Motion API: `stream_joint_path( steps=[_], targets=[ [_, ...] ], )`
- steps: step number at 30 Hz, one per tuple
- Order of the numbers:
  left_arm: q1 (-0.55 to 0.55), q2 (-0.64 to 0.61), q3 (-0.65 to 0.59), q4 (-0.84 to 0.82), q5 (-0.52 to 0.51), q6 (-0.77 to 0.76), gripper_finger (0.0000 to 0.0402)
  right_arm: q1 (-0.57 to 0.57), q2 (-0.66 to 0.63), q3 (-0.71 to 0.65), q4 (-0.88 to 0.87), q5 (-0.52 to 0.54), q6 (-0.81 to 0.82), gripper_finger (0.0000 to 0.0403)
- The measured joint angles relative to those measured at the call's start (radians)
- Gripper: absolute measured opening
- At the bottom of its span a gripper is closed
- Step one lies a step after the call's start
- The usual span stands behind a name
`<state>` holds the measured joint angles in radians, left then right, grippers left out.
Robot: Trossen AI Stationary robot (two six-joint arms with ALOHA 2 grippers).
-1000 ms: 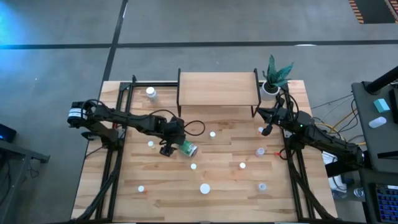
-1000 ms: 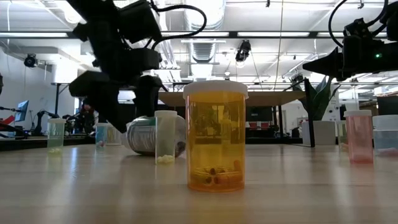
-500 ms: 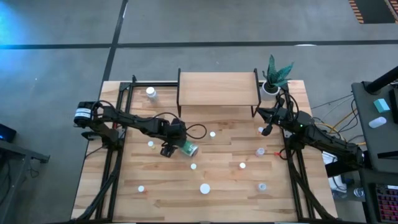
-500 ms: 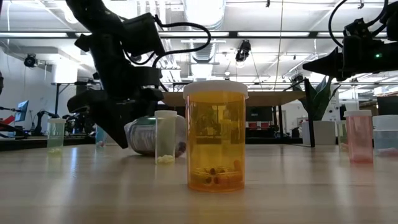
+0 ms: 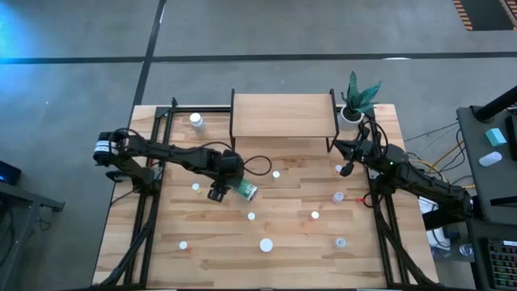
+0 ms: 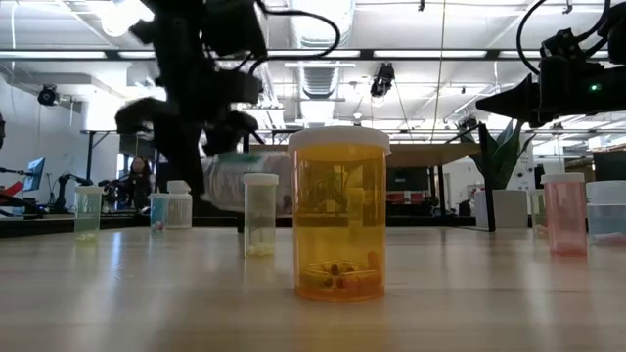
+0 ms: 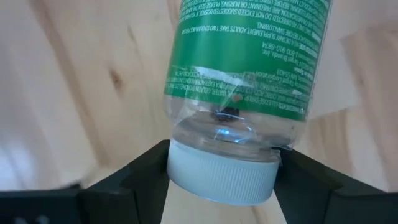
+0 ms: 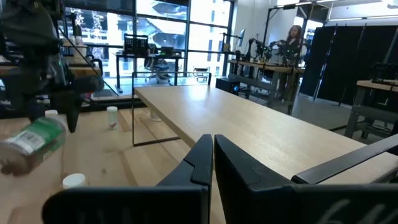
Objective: Pick and place medicine bottles onto shelf by color
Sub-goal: Put the green pill bottle on the shelf
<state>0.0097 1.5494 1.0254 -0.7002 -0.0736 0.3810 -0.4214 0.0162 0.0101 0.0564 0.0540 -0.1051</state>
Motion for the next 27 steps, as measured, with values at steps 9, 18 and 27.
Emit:
stream_joint_path(
  steps=[9,18,27],
  targets=[
    [0.000,0.000,0.258,-0.372,0.069,-0.315,0.0218,0.000,0.000,0.000,0.000,0.000,0.000,0.0009],
    [0.002,-0.002,0.328,-0.467,0.268,-0.590,0.0218,0.000,0.000,0.000,0.008,0.000,0.000,0.0009],
    [0.057,0.002,0.272,-0.466,0.366,-0.606,0.0218,0.000,0.000,0.000,0.133,-0.001,0.130,0.0009]
  ],
)
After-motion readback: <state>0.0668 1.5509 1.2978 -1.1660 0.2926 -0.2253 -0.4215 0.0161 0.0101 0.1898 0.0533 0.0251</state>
